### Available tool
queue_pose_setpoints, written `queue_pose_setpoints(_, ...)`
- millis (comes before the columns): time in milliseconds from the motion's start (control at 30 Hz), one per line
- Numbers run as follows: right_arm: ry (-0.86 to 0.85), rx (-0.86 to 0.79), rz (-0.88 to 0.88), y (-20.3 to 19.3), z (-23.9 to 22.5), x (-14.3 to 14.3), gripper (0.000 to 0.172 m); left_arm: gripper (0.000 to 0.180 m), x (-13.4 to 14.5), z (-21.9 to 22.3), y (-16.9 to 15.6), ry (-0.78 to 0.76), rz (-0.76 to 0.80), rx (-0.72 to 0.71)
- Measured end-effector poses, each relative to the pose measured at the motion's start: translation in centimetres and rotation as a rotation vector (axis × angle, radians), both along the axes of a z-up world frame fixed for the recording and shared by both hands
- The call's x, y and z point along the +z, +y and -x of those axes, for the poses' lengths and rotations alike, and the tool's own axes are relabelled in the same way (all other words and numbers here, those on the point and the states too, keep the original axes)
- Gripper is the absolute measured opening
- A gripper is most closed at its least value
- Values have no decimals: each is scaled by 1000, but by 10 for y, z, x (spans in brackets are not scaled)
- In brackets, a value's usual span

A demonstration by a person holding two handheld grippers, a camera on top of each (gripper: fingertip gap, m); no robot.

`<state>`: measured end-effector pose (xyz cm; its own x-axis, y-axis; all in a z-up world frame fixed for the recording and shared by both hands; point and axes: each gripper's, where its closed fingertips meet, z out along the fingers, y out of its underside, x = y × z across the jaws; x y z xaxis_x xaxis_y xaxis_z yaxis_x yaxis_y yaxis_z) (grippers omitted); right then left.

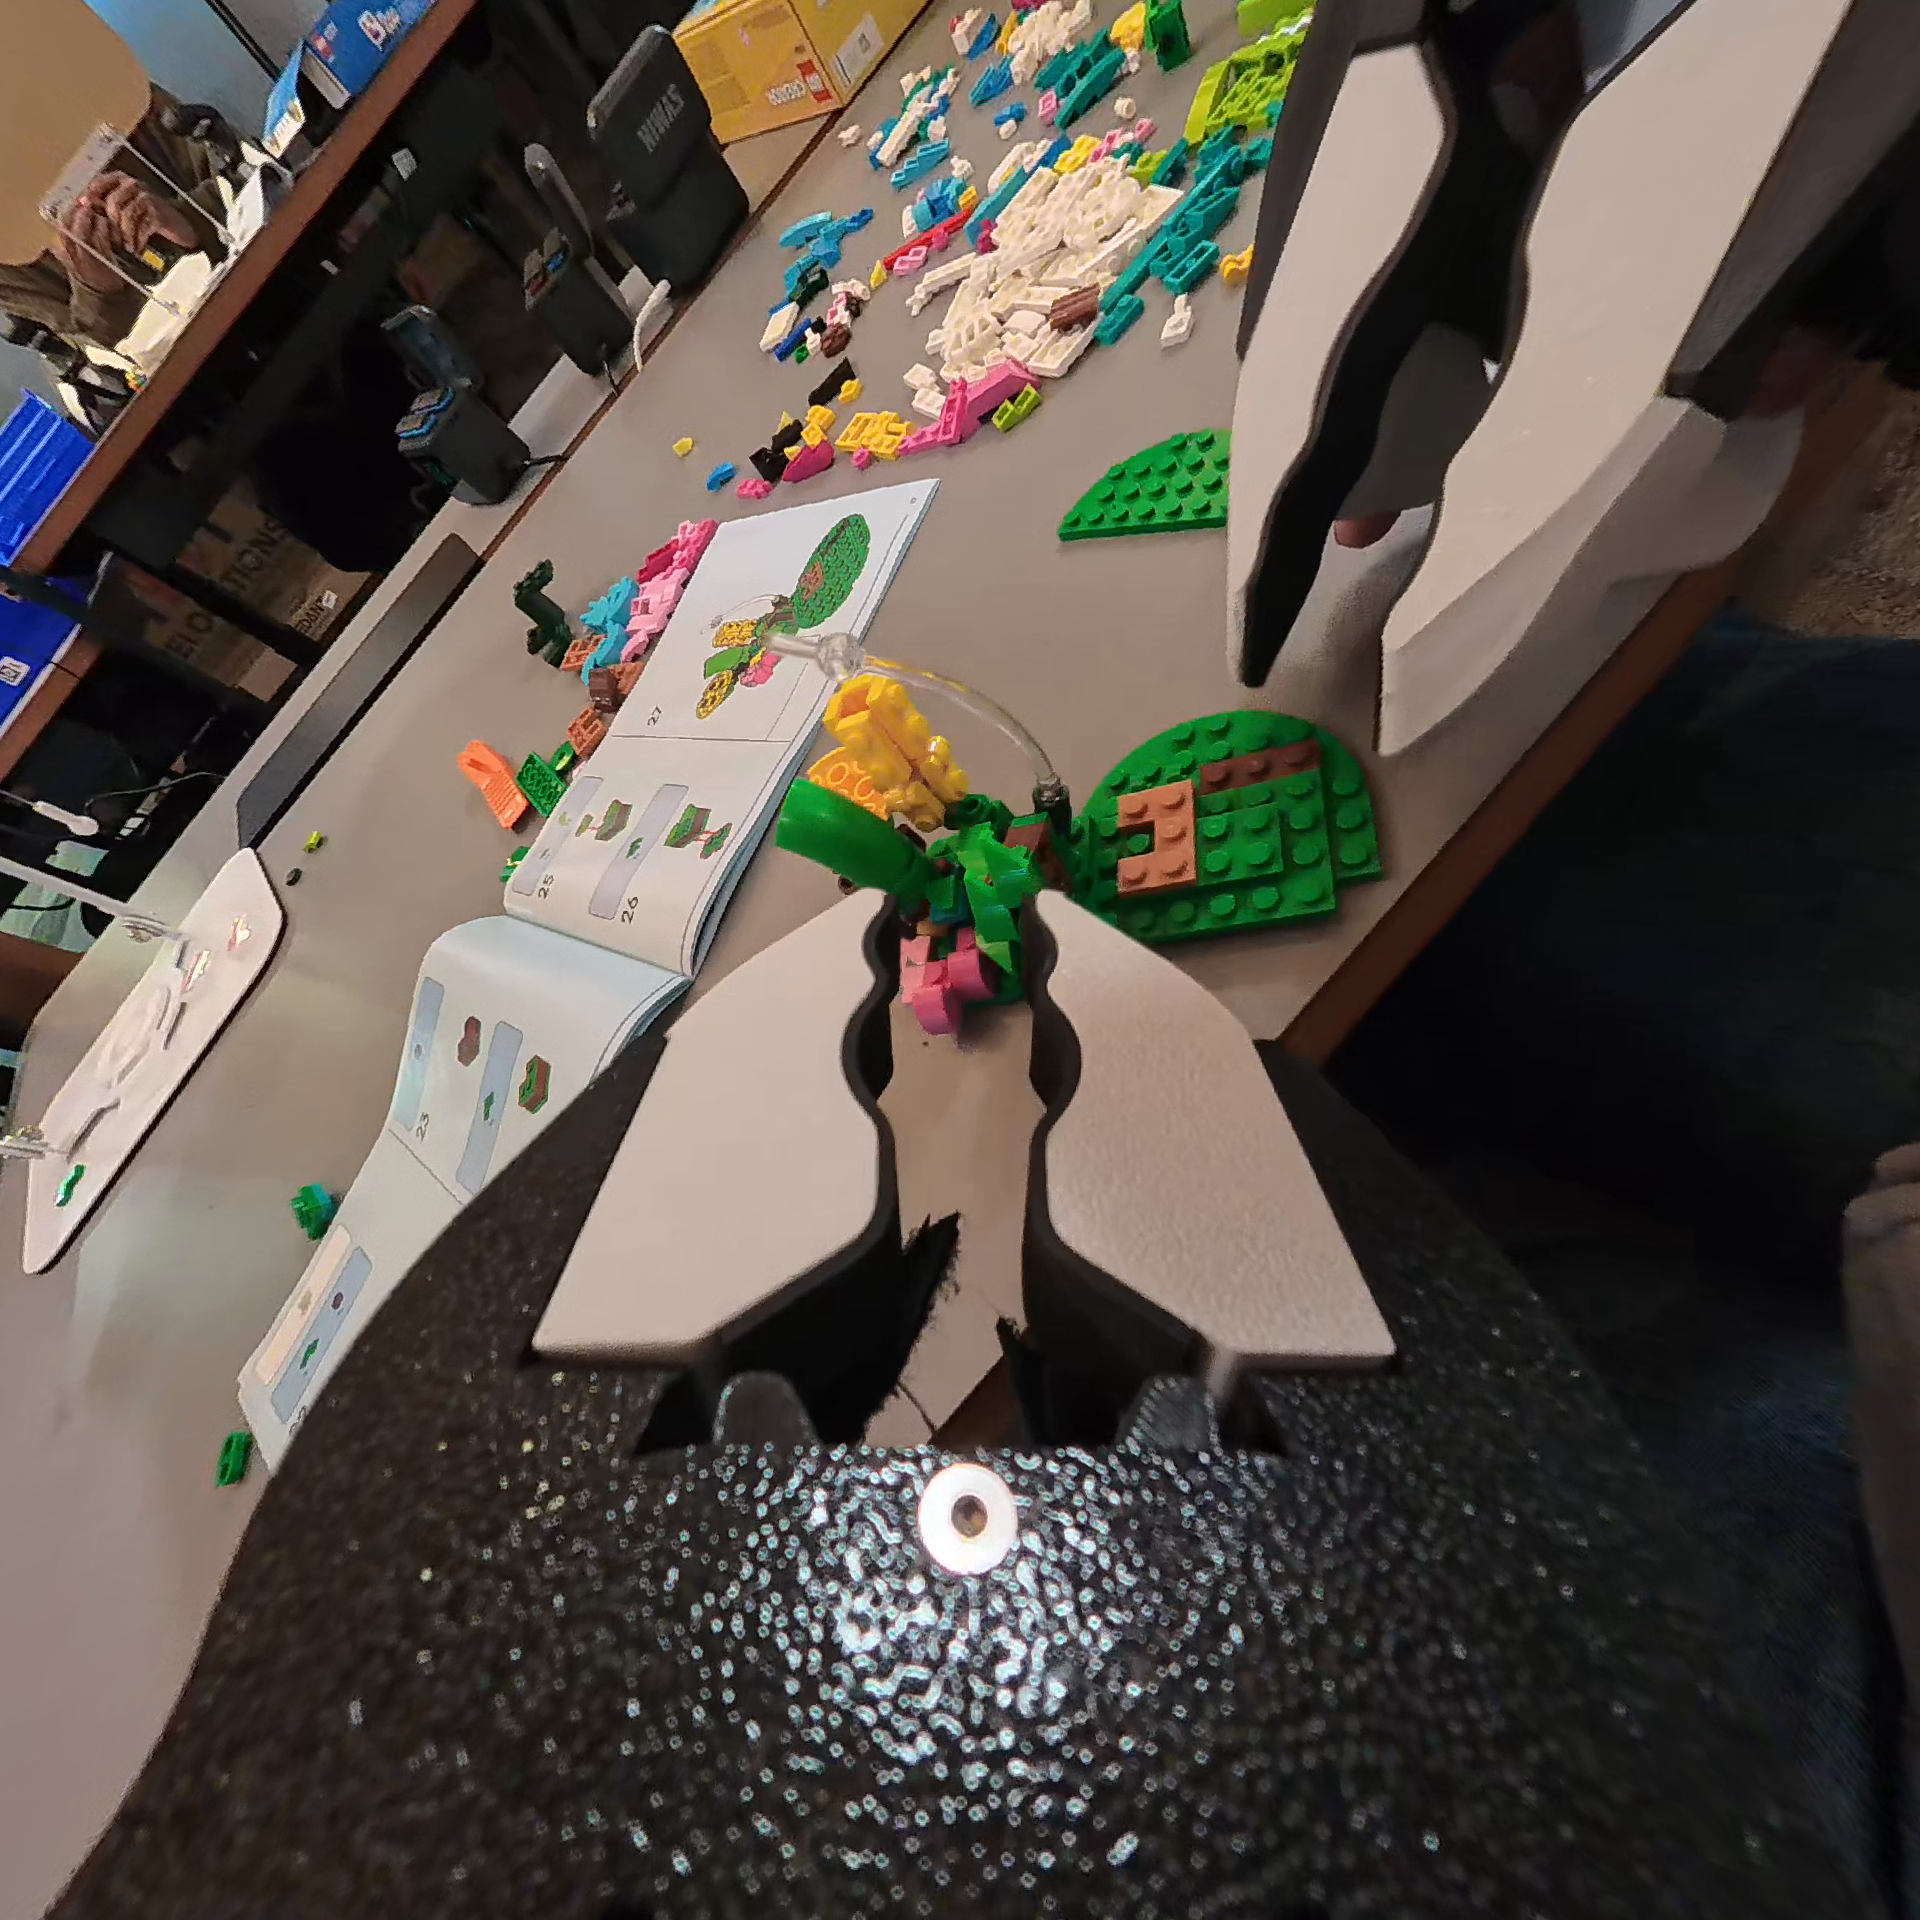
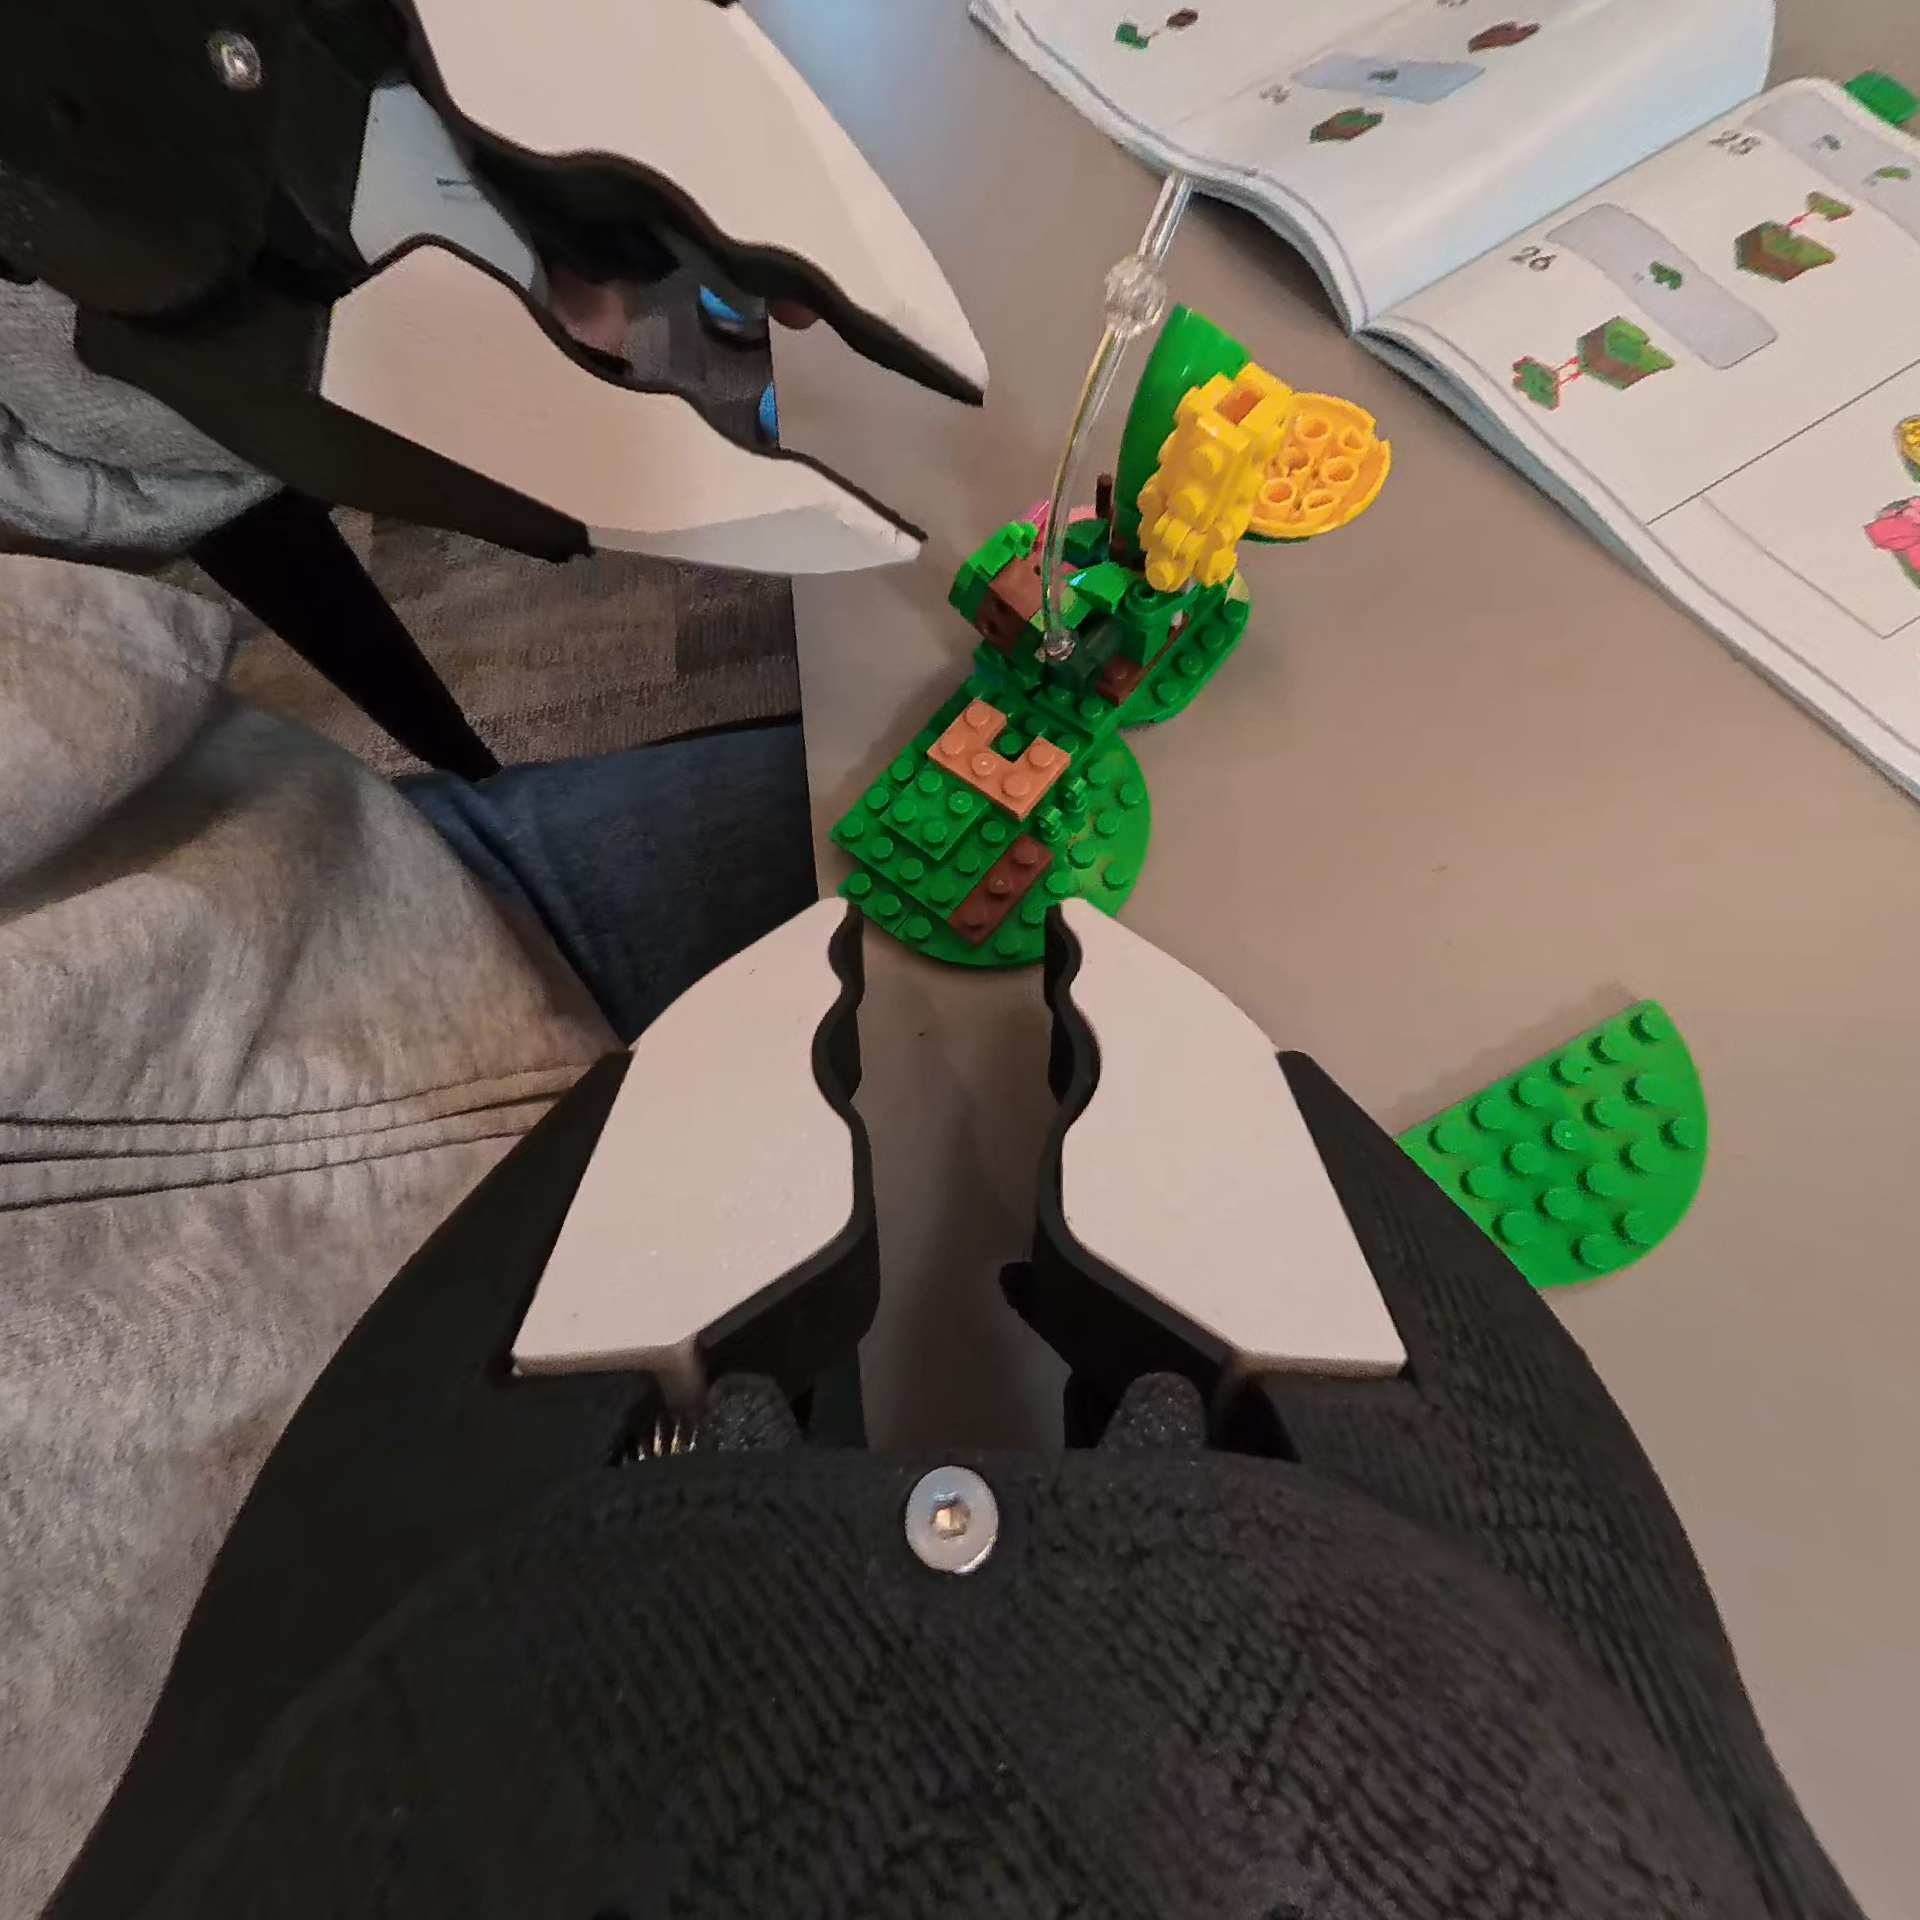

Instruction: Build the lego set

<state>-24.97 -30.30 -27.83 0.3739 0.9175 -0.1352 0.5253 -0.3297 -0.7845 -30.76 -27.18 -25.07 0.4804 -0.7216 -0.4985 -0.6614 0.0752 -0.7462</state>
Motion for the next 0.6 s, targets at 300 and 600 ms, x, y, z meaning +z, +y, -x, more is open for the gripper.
queue_pose_setpoints(300, 42, 56, -232, -5, 9, 14, 47, 24, 4, -1, -15, -30, -11, -115)
queue_pose_setpoints(600, -134, 129, -554, -24, 16, 14, 48, 27, 7, 1, -42, -38, -53, -311)
